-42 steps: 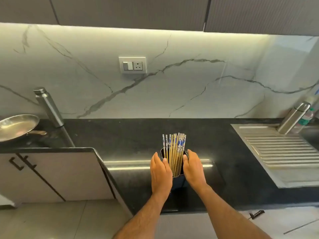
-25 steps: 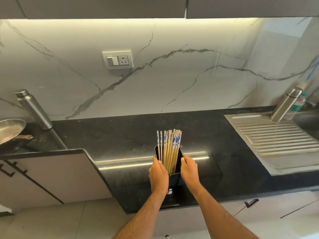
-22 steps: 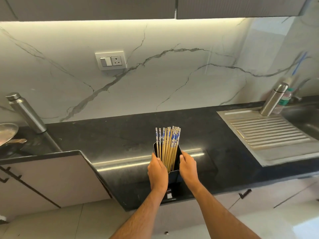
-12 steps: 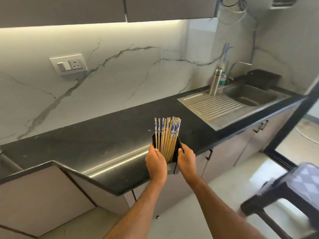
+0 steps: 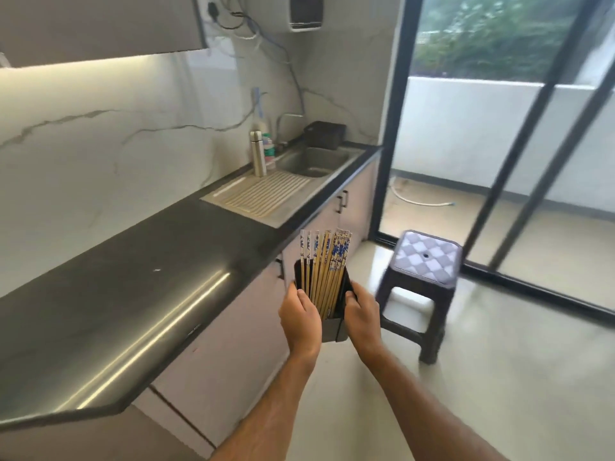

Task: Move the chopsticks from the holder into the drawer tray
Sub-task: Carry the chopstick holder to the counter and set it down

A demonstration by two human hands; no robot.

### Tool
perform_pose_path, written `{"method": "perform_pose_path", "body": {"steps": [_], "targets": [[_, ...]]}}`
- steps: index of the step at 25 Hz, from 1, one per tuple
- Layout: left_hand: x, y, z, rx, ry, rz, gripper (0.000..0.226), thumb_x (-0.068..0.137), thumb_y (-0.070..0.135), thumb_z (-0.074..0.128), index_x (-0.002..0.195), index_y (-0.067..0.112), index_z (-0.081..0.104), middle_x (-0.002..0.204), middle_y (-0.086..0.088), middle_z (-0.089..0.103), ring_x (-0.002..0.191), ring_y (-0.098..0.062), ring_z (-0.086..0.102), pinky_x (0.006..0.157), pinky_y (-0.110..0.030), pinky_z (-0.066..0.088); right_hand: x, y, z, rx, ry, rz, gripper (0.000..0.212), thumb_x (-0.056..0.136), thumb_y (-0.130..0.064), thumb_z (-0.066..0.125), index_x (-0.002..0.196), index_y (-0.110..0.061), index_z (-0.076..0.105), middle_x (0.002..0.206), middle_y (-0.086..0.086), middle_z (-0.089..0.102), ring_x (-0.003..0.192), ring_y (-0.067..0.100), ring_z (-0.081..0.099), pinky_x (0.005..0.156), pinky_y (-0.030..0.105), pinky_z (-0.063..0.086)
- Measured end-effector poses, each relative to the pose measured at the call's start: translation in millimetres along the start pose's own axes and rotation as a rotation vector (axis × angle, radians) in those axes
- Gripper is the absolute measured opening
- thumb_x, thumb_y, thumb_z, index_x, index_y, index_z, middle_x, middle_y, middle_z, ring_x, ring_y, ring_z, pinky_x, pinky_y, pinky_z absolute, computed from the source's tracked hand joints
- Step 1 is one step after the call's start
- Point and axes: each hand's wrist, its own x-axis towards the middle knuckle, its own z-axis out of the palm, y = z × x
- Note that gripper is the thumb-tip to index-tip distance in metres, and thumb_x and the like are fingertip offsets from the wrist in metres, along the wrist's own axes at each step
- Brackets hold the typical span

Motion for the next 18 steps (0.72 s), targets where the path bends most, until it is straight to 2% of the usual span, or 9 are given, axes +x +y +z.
{"method": "perform_pose_path", "body": {"steps": [3,5,6,8,9,11,13,16,18], "targets": [[-45.7,36.3,55.6,-0.027,-0.117,0.062,0.034,0.107,0.016,0.032,0.121,0.005,0.061,0.108,-0.016,0.069,0.098,-0.033,0.067,0.085,-0.05,0.058,-7.4,18.6,-83.1,-0.036,0.149,0.007,0.031,0.099,-0.005,0.04,0.097,-0.017,0.068,0.082,-0.005,0.068,0.073,-0.005,0.063,0.057,0.009,0.045],[-74.0,55.7,90.1,-0.038,-0.164,0.095,0.034,0.107,0.015,0.033,0.12,0.006,0.063,0.105,-0.014,0.07,0.095,-0.031,0.067,0.084,-0.046,0.058,-15.6,25.9,-133.2,-0.065,0.241,0.03,0.031,0.099,-0.004,0.04,0.096,-0.017,0.068,0.084,-0.003,0.068,0.075,-0.003,0.063,0.059,0.008,0.045],[-91.2,65.8,108.8,-0.043,-0.197,0.114,0.034,0.107,0.014,0.033,0.118,0.005,0.063,0.103,-0.014,0.07,0.095,-0.031,0.067,0.084,-0.044,0.058,-20.0,30.6,-160.5,-0.07,0.287,0.047,0.031,0.099,-0.005,0.04,0.1,-0.015,0.07,0.089,0.0,0.07,0.081,0.001,0.065,0.065,0.011,0.048],[-130.3,89.2,144.9,-0.043,-0.267,0.146,0.034,0.106,0.013,0.034,0.119,0.005,0.064,0.103,-0.014,0.07,0.096,-0.03,0.067,0.086,-0.042,0.057,-30.1,41.3,-216.3,-0.053,0.368,0.084,0.033,0.102,-0.009,0.039,0.113,-0.013,0.069,0.101,0.004,0.072,0.091,0.013,0.067,0.079,0.029,0.057],[-152.0,101.2,162.5,-0.051,-0.297,0.16,0.034,0.106,0.013,0.034,0.121,0.005,0.064,0.104,-0.013,0.071,0.097,-0.03,0.067,0.087,-0.042,0.056,-36.7,47.4,-245.2,-0.056,0.408,0.106,0.033,0.103,-0.011,0.038,0.116,-0.013,0.068,0.103,0.004,0.072,0.092,0.015,0.067,0.079,0.034,0.059],[-194.2,121.1,195.8,-0.087,-0.358,0.184,0.033,0.105,0.011,0.034,0.119,0.006,0.064,0.101,-0.012,0.071,0.094,-0.029,0.067,0.085,-0.04,0.056,-51.5,58.2,-300.2,-0.086,0.482,0.12,0.032,0.103,-0.01,0.037,0.11,-0.015,0.069,0.095,0.002,0.071,0.083,0.012,0.066,0.069,0.025,0.057],[-237.1,138.7,228.1,-0.105,-0.415,0.207,0.033,0.105,0.009,0.036,0.12,0.005,0.065,0.102,-0.012,0.071,0.095,-0.03,0.066,0.085,-0.036,0.054,-68.9,67.3,-353.1,-0.127,0.557,0.128,0.031,0.102,-0.009,0.039,0.104,-0.015,0.069,0.089,0.0,0.07,0.076,0.007,0.063,0.057,0.012,0.047],[-307.9,164.5,275.7,-0.112,-0.561,0.22,0.032,0.105,0.012,0.035,0.116,0.007,0.064,0.097,-0.011,0.069,0.09,-0.029,0.065,0.079,-0.037,0.054,-101.5,84.3,-434.9,-0.142,0.685,0.18,0.03,0.102,-0.007,0.039,0.104,-0.012,0.069,0.09,0.0,0.068,0.074,0.0,0.06,0.053,0.008,0.043],[-356.3,181.8,302.8,-0.119,-0.66,0.243,0.028,0.105,0.013,0.035,0.104,0.01,0.063,0.087,-0.006,0.066,0.08,-0.025,0.063,0.071,-0.035,0.052,-124.4,95.8,-486.7,-0.155,0.767,0.216,0.031,0.101,-0.008,0.039,0.103,-0.013,0.07,0.09,0.001,0.07,0.074,0.003,0.061,0.056,0.014,0.044]]}}
